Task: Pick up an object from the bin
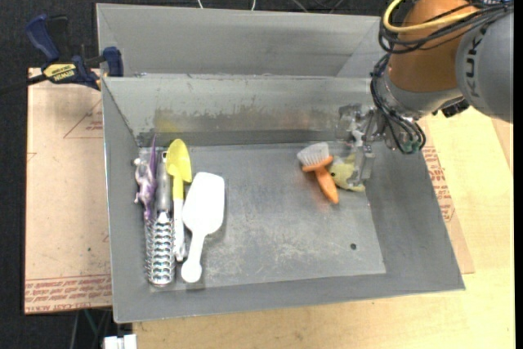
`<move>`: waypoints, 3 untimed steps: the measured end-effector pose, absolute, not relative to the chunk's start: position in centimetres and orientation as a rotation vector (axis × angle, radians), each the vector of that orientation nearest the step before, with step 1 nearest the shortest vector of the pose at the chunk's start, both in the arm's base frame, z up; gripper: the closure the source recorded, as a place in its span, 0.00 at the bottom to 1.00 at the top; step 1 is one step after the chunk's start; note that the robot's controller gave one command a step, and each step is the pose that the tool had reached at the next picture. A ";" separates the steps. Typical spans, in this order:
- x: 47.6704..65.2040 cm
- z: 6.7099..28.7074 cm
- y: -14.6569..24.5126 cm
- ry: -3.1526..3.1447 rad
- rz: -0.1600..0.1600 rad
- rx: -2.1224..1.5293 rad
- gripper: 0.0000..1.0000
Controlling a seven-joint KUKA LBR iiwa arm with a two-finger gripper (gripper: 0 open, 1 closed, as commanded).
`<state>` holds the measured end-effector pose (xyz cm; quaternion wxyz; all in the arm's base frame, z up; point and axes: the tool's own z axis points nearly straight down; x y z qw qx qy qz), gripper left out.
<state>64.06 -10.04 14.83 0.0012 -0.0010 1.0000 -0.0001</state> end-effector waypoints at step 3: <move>64.8 7.1 -5.5 3.126 0.000 -0.188 1.00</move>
Offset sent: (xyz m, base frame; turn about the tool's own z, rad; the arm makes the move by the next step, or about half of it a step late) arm -0.0132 0.0114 -0.0655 -0.2039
